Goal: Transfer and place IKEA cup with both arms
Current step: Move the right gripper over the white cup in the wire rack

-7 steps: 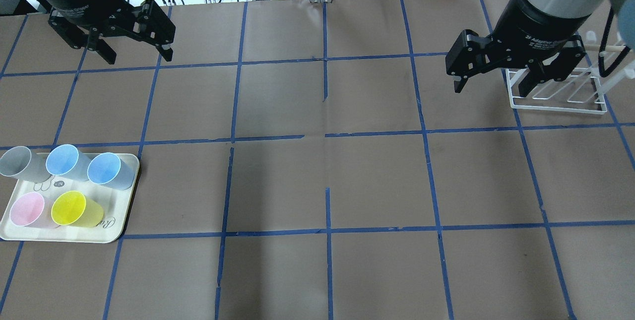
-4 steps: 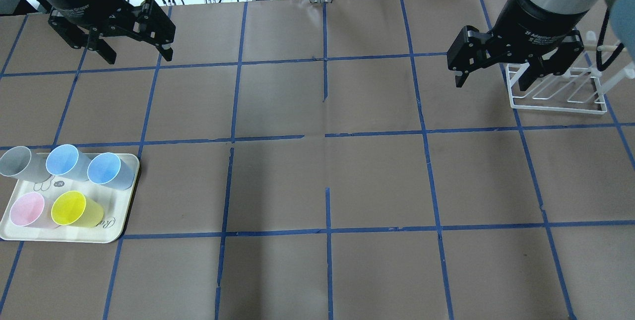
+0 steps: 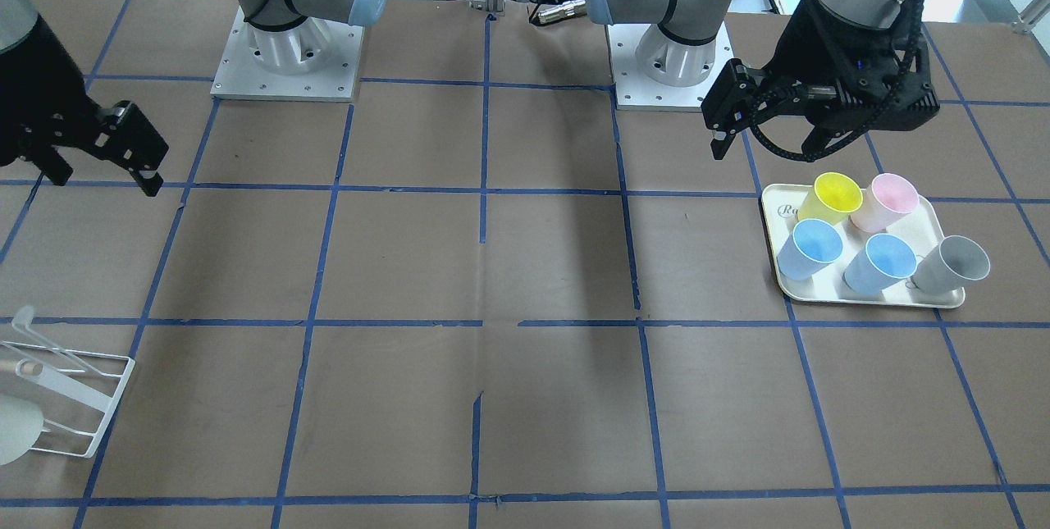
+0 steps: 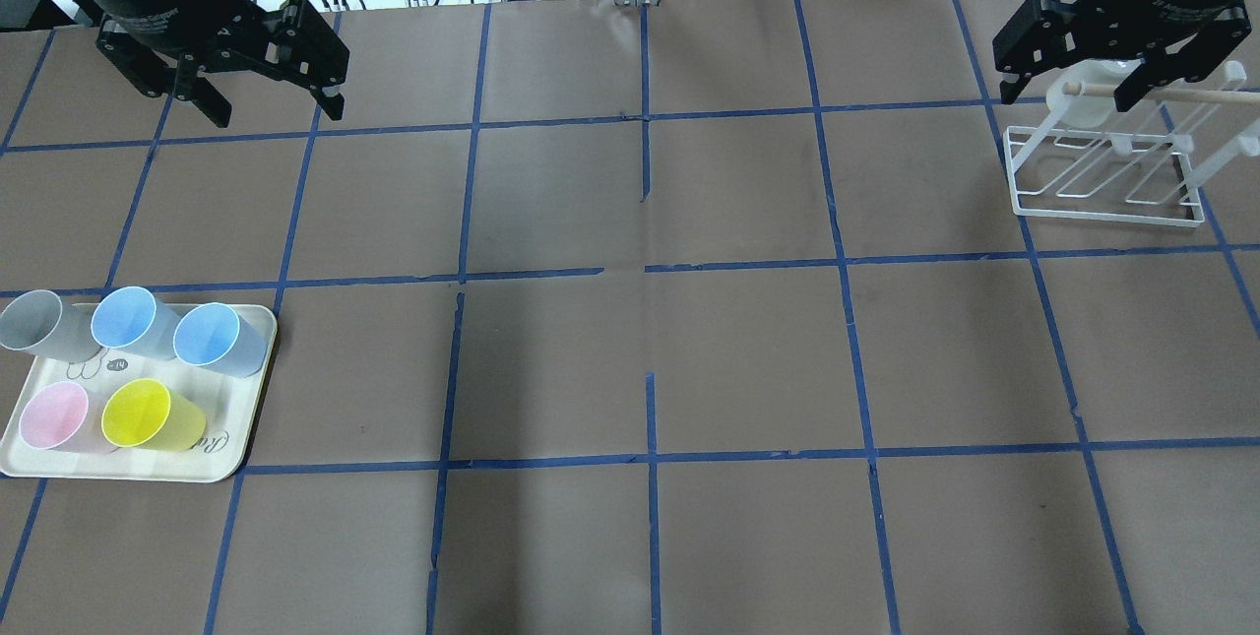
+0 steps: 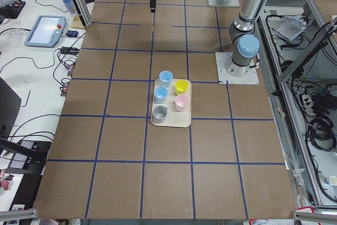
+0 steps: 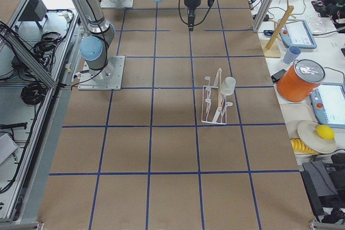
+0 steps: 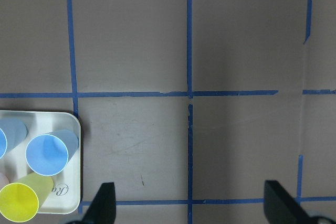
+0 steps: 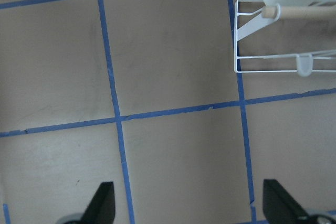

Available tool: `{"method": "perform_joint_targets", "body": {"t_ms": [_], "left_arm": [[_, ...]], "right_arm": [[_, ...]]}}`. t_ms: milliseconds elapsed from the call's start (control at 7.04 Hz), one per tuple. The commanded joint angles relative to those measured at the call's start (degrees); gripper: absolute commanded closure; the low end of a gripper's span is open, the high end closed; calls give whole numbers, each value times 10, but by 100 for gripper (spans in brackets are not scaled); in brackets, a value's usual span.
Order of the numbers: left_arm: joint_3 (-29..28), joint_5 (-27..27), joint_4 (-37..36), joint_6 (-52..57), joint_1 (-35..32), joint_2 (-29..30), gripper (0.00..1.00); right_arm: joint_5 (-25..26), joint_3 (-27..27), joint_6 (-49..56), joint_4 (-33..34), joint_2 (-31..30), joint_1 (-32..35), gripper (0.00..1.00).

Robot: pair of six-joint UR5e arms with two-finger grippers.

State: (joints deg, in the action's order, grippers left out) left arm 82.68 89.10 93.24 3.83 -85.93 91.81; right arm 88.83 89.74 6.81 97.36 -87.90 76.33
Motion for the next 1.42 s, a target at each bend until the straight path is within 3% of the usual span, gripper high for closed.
{"method": "perform_joint_targets", "body": {"t_ms": [0,426,1278], "left_arm": [[0,-1,0,0,0,0,0],[1,0,0,0,1,0,0],[1,0,0,0,0,0,0]], "right_arm": [[7,-56,25,28,63,-18,0],[-1,-167,122,27,173,-54,0],[-1,-178,230,92,266,-98,0]]}}
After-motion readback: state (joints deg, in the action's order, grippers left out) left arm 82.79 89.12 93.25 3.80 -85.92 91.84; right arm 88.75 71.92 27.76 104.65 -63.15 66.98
